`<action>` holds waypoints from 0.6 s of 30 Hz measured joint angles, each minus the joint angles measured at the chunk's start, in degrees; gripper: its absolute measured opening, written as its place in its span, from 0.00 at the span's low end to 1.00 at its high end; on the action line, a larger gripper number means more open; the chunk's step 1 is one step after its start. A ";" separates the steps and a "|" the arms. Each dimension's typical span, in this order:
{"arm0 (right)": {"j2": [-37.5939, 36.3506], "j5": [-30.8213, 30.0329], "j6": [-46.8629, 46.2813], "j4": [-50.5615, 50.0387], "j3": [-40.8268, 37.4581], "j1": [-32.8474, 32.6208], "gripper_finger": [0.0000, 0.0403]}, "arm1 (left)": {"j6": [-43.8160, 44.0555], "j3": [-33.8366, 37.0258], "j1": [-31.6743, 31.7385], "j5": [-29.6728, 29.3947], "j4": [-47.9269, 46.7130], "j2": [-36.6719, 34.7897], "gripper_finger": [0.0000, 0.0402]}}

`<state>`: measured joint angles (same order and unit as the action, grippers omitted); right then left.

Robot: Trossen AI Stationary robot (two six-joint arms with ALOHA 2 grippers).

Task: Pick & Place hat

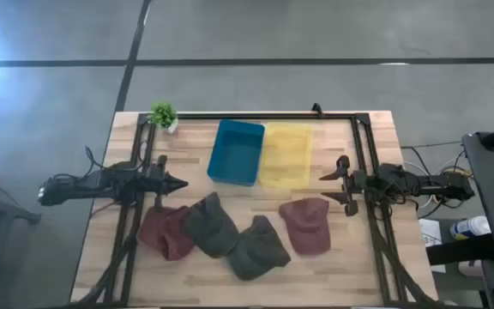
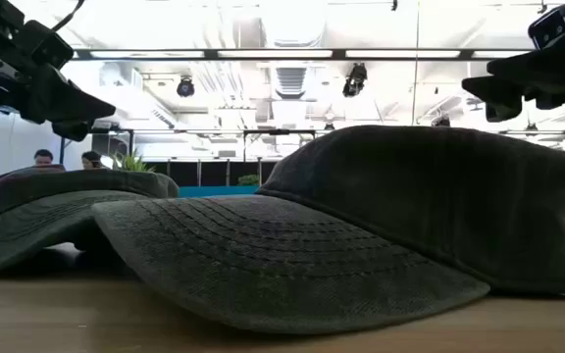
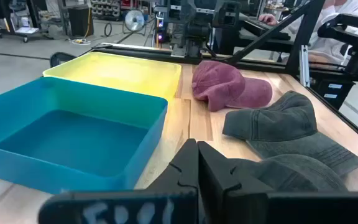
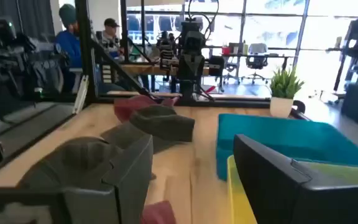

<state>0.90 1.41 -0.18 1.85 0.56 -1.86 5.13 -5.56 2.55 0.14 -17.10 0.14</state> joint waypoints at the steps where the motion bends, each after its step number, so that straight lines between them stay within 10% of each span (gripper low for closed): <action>1: -0.01 0.00 1.95 0.00 -0.02 0.00 0.54 | 0.02 0.00 0.00 0.00 0.00 0.00 0.00; 13: -0.01 0.02 10.10 1.77 -0.02 -0.01 0.54 | 0.02 0.00 0.00 -0.02 0.00 -0.01 0.00; 18: -0.14 2.78 -23.96 10.94 -0.02 -0.21 0.54 | 0.01 0.00 0.00 0.00 0.00 -0.01 0.00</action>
<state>0.76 4.19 -24.13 12.79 0.54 -2.07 5.13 -5.56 2.55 0.14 -17.10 0.13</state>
